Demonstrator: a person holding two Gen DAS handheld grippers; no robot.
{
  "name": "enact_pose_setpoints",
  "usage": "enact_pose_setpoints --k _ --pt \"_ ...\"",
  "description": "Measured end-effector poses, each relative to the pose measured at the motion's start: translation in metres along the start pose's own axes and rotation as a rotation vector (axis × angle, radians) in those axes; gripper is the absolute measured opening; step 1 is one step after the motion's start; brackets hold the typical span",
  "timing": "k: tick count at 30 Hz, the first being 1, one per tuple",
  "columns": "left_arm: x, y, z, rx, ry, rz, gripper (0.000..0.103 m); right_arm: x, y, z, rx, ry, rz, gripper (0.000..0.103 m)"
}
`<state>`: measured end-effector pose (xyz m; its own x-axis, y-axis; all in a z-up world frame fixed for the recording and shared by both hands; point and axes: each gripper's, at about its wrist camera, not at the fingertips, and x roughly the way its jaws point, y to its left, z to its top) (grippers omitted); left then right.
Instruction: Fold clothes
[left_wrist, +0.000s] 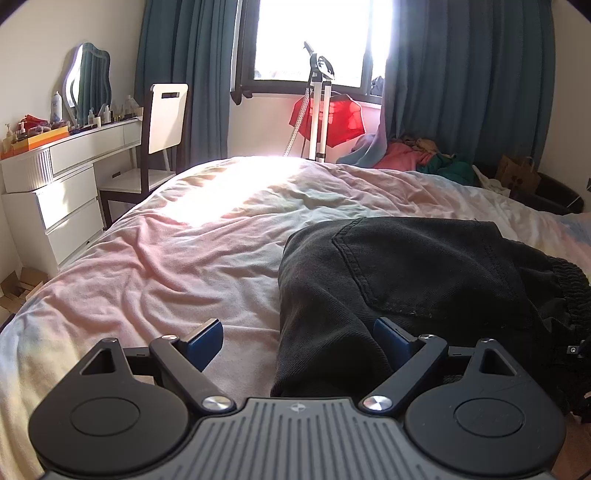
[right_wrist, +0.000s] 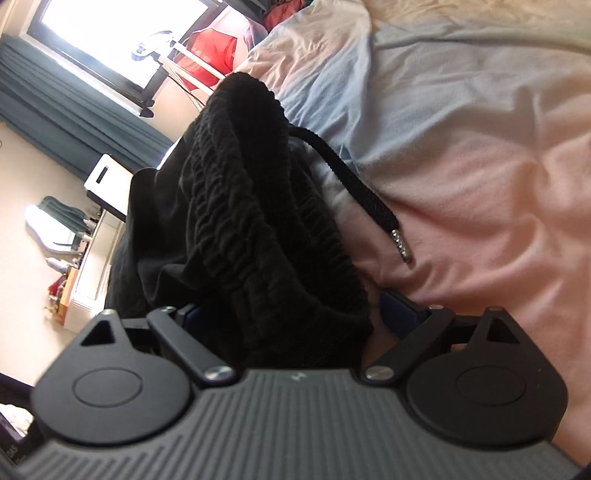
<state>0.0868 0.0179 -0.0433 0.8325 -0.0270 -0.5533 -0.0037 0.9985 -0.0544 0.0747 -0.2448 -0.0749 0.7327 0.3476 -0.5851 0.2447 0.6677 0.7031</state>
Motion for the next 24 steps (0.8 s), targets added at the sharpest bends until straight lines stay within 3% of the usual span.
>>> enact_pose_setpoints --k 9,13,16,20,24 --pt "0.002 0.008 0.003 -0.064 0.012 -0.009 0.091 -0.014 0.002 0.006 0.108 -0.046 0.278 0.103" --pt "0.005 0.014 0.004 -0.116 0.033 -0.052 0.091 0.003 0.007 0.003 0.039 0.021 0.179 0.103" --pt "0.003 0.023 0.009 -0.175 0.021 -0.099 0.088 0.012 0.017 -0.003 -0.068 0.040 0.098 0.086" --pt "0.006 0.047 0.028 -0.311 0.029 -0.243 0.088 0.004 0.024 -0.005 -0.096 0.016 0.082 0.060" --pt "0.033 0.065 0.051 -0.366 0.101 -0.302 0.096 -0.003 0.030 -0.005 -0.107 -0.006 0.075 0.050"
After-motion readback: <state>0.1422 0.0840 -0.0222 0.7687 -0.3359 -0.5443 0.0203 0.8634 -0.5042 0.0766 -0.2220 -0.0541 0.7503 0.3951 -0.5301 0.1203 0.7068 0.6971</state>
